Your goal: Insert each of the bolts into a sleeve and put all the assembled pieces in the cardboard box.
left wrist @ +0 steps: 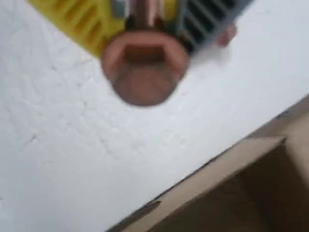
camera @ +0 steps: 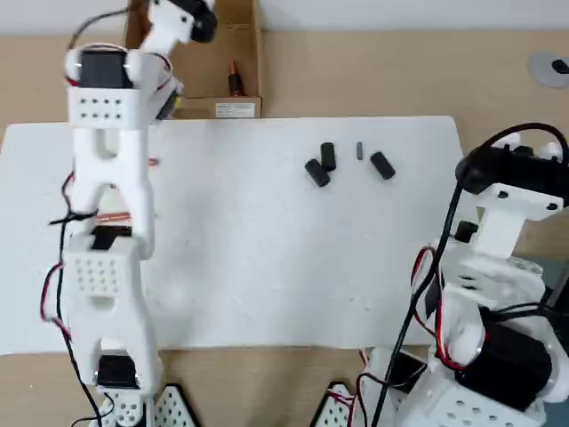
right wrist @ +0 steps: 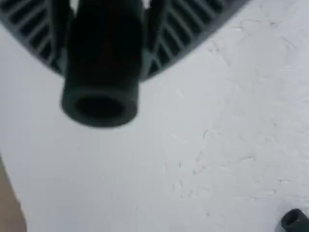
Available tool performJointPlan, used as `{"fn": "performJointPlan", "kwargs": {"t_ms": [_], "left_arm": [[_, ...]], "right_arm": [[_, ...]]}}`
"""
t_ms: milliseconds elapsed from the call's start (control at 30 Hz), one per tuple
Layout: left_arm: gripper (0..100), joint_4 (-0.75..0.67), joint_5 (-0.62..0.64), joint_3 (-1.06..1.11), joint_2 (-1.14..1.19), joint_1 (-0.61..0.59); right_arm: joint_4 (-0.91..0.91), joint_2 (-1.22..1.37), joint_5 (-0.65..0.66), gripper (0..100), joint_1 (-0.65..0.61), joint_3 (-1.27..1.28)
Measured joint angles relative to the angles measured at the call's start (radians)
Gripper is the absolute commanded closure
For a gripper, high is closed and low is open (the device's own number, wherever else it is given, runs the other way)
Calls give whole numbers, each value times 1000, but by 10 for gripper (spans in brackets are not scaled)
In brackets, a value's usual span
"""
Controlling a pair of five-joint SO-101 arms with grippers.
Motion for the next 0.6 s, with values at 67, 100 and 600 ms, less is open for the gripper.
{"fn": "performJointPlan", "kwargs": {"t_ms": [67, 100, 600], "left_arm": [[997, 2, 21, 87, -106, 0], [997, 2, 35, 133, -161, 0], [997, 3, 328, 942, -1042, 0]], "right_arm": [[0, 0, 17, 989, 0, -17], [0, -2, 21, 989, 0, -23], [0, -5, 31, 989, -101, -11]]}}
